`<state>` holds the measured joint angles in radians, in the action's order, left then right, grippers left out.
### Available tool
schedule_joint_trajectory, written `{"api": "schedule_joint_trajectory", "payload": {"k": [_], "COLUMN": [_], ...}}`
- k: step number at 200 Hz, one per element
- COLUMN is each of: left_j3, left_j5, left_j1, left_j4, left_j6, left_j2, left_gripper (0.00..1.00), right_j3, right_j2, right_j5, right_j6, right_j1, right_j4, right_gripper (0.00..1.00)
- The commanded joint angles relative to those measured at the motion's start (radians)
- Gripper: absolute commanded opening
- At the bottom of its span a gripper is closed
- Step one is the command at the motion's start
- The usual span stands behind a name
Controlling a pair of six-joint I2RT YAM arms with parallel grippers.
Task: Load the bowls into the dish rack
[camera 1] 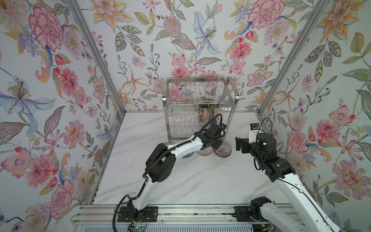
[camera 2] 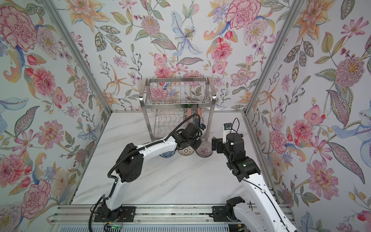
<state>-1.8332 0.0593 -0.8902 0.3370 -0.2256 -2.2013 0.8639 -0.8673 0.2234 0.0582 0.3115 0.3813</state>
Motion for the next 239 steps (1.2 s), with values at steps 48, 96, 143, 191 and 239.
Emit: {"api": "schedule_joint_trajectory", "payload": {"k": [48,96,143,191,239], "left_j3": [0.018,0.04,0.033,0.028,0.017], "left_j5": [0.044,0.017,0.022,0.018,0.002], "left_j1": [0.011,0.017,0.02,0.022,0.022], "left_j4": [0.023,0.017,0.01,0.013,0.026], "left_j6": [-0.007,-0.011,-0.015,-0.015,-0.007], "left_j2": [-0.03,-0.047,-0.07,-0.071,-0.056], "left_gripper": [0.33,0.34,0.31,0.21,0.13], "right_j3": [-0.003,-0.002,0.0,-0.002,-0.003], "right_j2": [0.014,0.007,0.009,0.01,0.008], "right_j5": [-0.002,-0.007,-0.007,-0.006,-0.007], "right_j6": [0.013,0.012,0.012,0.012,0.012], "right_j1": [-0.008,-0.009,-0.009,-0.009,-0.01], "right_j4": [0.004,0.004,0.003,0.004,0.004], "right_gripper": [0.99,0.99,0.99,0.99,0.99]}}
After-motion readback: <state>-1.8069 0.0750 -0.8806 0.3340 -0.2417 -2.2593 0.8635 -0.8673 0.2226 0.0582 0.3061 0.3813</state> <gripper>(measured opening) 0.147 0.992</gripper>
